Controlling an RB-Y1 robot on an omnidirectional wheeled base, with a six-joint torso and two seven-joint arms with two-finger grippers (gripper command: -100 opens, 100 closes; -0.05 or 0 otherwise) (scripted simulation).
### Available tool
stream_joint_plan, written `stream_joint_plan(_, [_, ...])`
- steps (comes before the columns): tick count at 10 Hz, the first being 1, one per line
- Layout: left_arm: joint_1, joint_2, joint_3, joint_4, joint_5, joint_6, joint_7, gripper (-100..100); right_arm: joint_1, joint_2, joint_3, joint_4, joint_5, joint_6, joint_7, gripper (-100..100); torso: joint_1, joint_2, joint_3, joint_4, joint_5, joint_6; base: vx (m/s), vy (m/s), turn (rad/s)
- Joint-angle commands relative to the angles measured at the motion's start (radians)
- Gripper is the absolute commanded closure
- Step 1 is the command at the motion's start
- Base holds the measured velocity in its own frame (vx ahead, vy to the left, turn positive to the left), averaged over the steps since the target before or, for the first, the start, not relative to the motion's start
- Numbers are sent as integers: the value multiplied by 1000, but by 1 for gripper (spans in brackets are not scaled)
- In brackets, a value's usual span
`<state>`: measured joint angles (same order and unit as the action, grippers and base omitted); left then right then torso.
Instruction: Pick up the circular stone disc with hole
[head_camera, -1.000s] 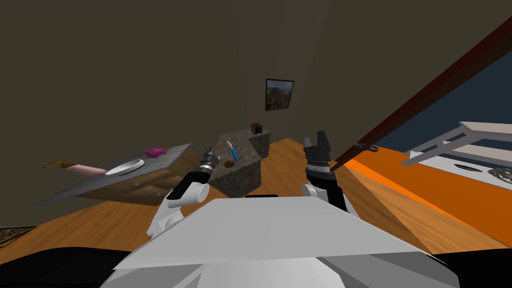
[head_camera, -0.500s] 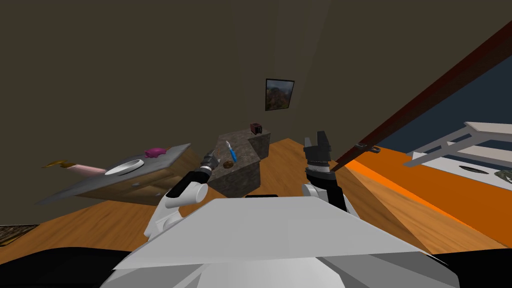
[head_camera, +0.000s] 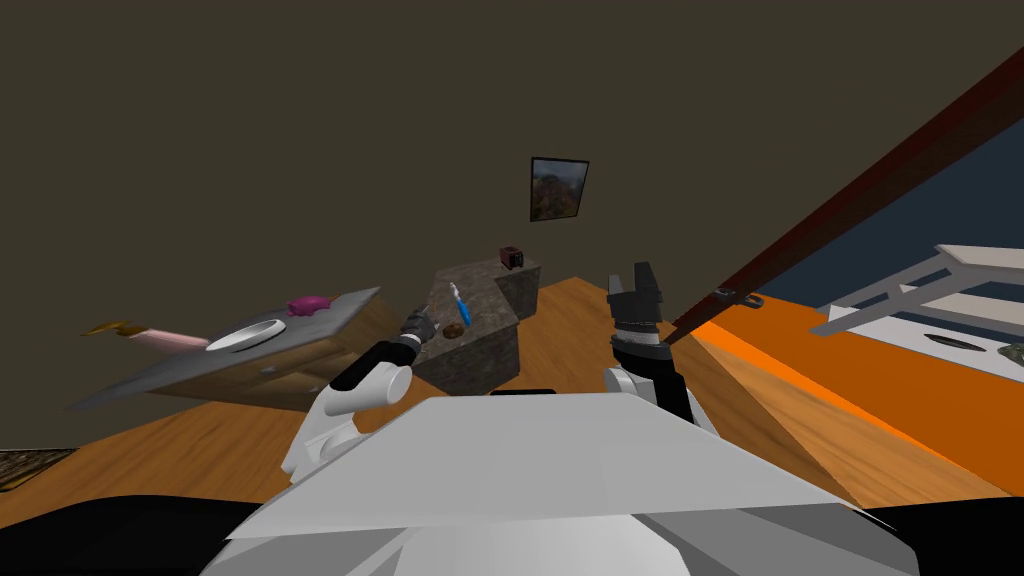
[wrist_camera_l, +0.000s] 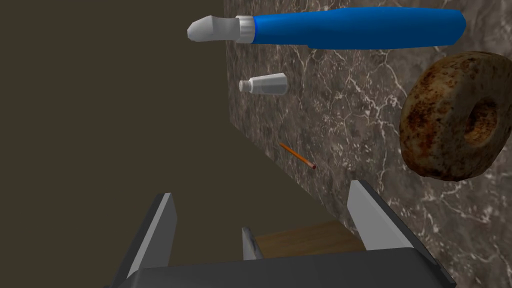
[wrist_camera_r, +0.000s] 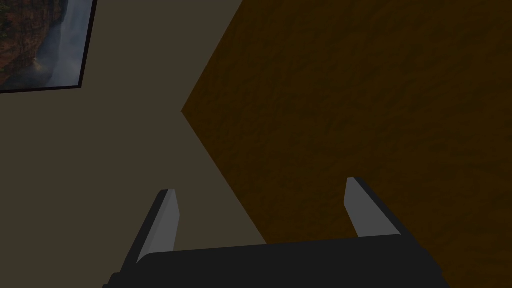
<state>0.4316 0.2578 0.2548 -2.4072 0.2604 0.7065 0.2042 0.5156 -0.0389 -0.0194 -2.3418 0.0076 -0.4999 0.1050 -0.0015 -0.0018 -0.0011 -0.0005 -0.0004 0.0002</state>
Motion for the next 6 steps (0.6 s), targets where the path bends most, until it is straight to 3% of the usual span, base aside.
stream_joint_plan(1, [-2, 0, 2, -2, 1, 33, 2, -100, 0, 0, 0, 0, 0, 0, 0, 0, 0, 0, 0, 0, 0, 0, 12, -17, 2])
stream_joint_plan(2, [-10, 7, 22, 2, 19, 68, 8, -100, 0, 0, 0, 0, 0, 0, 0, 0, 1, 1, 0, 0, 0, 0, 25, -30, -4])
stream_joint_plan(4, [-10, 7, 22, 2, 19, 105, 8, -100, 0, 0, 0, 0, 0, 0, 0, 0, 0, 0, 0, 0, 0, 0, 17, -23, 2])
stream_joint_plan(5, [-18, 16, 41, 8, 38, 140, 15, -100, 0, 0, 0, 0, 0, 0, 0, 0, 1, 1, 0, 0, 0, 0, 24, -29, -11])
stream_joint_plan(6, [-18, 16, 41, 8, 38, 165, 15, -100, 0, 0, 0, 0, 0, 0, 0, 0, 0, 0, 0, 0, 0, 0, 26, -32, -4])
